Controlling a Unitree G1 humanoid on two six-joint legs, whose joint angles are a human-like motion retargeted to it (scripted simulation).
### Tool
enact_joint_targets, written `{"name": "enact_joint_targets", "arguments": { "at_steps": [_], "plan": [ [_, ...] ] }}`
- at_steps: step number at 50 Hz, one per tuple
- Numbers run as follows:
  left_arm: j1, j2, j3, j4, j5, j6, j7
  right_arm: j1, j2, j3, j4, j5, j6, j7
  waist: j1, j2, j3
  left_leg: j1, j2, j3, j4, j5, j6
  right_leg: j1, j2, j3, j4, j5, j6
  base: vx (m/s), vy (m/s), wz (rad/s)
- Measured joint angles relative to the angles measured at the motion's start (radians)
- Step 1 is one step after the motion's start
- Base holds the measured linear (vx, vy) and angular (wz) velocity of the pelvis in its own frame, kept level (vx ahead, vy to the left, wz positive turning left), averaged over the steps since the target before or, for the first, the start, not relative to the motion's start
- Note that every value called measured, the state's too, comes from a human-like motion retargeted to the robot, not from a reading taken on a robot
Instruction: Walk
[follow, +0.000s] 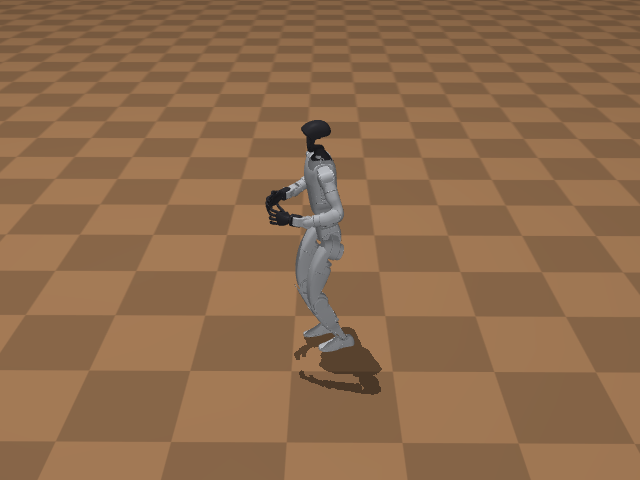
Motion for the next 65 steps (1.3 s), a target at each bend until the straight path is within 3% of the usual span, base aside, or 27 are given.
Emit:
{"name": "enact_joint_targets", "arguments": {
  "at_steps": [5, 8, 18, 31, 35, 37, 40, 46, 50, 52, 55, 58, 61, 65],
  "plan": [
    [-0.034, -0.028, -0.025, 0.109, 0.013, 0.034, 0.002, -0.053, -0.027, 0.027, 0.05, -0.026, 0.012, -0.009, 0.022, 0.008, 0.048, -0.084, 0.13, 0.034, 0.335, -0.217, 0.051, -0.025, 0.021, -0.048, 0.133, -0.203, -0.073, 0.0, 0.0, 0.0],
    [-0.036, -0.072, -0.038, 0.217, 0.0, 0.049, -0.013, -0.102, -0.018, 0.055, 0.122, -0.059, 0.005, -0.016, 0.032, 0.01, 0.071, -0.094, 0.174, 0.051, 0.356, -0.265, 0.073, -0.013, 0.02, -0.06, 0.128, -0.233, -0.076, 0.0, 0.0, 0.0],
    [0.067, -0.072, -0.042, 0.251, -0.034, 0.051, -0.071, -0.098, 0.002, 0.07, 0.201, -0.094, -0.011, -0.001, 0.043, 0.019, 0.025, 0.028, 0.076, 0.046, -0.075, -0.173, 0.061, 0.07, -0.009, -0.056, -0.075, -0.164, -0.049, 0.11, 0.05, 0.02],
    [0.062, -0.038, -0.008, 0.136, 0.045, 0.002, 0.022, -0.126, 0.015, 0.09, 0.151, -0.148, -0.032, -0.049, 0.033, 0.056, 0.026, 0.033, 0.082, 0.066, -0.003, -0.198, 0.071, 0.085, -0.014, -0.039, -0.008, -0.221, -0.054, 0.13, 0.07, -0.06],
    [0.042, -0.024, 0.002, 0.046, 0.06, -0.023, 0.077, -0.11, -0.007, 0.072, 0.068, -0.154, -0.054, -0.065, -0.005, 0.041, 0.035, 0.097, 0.054, 0.11, -0.092, -0.134, 0.049, 0.067, -0.082, -0.086, 0.095, -0.197, -0.06, 0.23, 0.04, 0.14],
    [0.03, -0.019, 0.008, -0.004, 0.066, -0.033, 0.109, -0.096, -0.03, 0.056, 0.017, -0.144, -0.067, -0.08, -0.04, 0.032, 0.023, 0.151, 0.017, 0.144, -0.237, -0.039, 0.032, 0.028, -0.114, -0.095, 0.099, -0.175, -0.054, 0.3, 0.03, 0.42],
    [0.021, -0.021, 0.005, -0.049, 0.058, -0.052, 0.147, -0.062, -0.049, 0.034, -0.029, -0.123, -0.078, -0.104, -0.072, 0.045, 0.005, 0.198, 0.012, 0.157, -0.338, 0.045, -0.002, -0.011, -0.104, -0.108, 0.008, -0.121, -0.044, 0.33, 0.01, 0.27],
    [0.025, -0.048, -0.01, -0.054, 0.031, -0.064, 0.183, -0.019, -0.061, 0.036, -0.042, -0.087, -0.07, -0.109, -0.059, 0.05, -0.008, 0.144, 0.08, 0.146, -0.026, -0.009, 0.0, -0.022, -0.055, -0.113, -0.108, -0.061, -0.047, 0.36, -0.01, -0.11],
    [0.048, -0.081, -0.015, -0.006, 0.037, -0.038, 0.178, -0.061, -0.067, 0.077, -0.016, -0.09, -0.053, -0.111, 0.018, 0.077, 0.032, 0.006, 0.215, 0.108, 0.419, -0.115, 0.023, 0.008, 0.019, -0.117, -0.007, -0.172, -0.11, 0.38, -0.02, -0.55],
    [0.07, -0.103, -0.01, 0.031, 0.033, -0.024, 0.176, -0.096, -0.054, 0.1, 0.008, -0.096, -0.051, -0.119, 0.052, 0.077, 0.045, -0.055, 0.252, 0.112, 0.453, -0.159, 0.052, 0.032, 0.027, -0.112, 0.013, -0.198, -0.109, 0.44, 0.01, -0.25],
    [0.109, -0.107, 0.02, 0.062, 0.003, -0.016, 0.163, -0.124, -0.025, 0.112, 0.021, -0.07, -0.055, -0.128, 0.083, 0.047, 0.039, -0.089, 0.207, 0.117, 0.241, -0.137, 0.054, 0.119, 0.011, -0.089, -0.1, -0.14, -0.083, 0.49, 0.05, -0.04],
    [0.141, -0.09, 0.039, 0.052, -0.017, -0.017, 0.165, -0.101, -0.02, 0.095, -0.008, -0.052, -0.065, -0.131, 0.081, 0.006, 0.004, -0.042, 0.091, 0.108, -0.137, 0.005, 0.017, 0.187, -0.034, -0.065, -0.195, -0.082, -0.052, 0.48, 0.07, 0.18],
    [0.148, -0.078, 0.044, 0.037, -0.007, -0.028, 0.179, -0.08, -0.027, 0.079, -0.033, -0.067, -0.081, -0.142, 0.062, 0.002, -0.024, -0.02, 0.042, 0.086, -0.275, 0.077, -0.017, 0.192, -0.044, -0.043, -0.14, -0.094, -0.035, 0.4, 0.08, 0.09],
    [0.108, -0.057, 0.032, 0.008, 0.037, -0.045, 0.211, -0.051, -0.045, 0.053, -0.067, -0.102, -0.099, -0.17, 0.006, -0.029, -0.038, 0.07, -0.032, 0.095, -0.349, 0.105, 0.006, 0.163, -0.111, -0.035, 0.066, -0.152, -0.02, 0.36, 0.06, 0.18]
  ]
}}
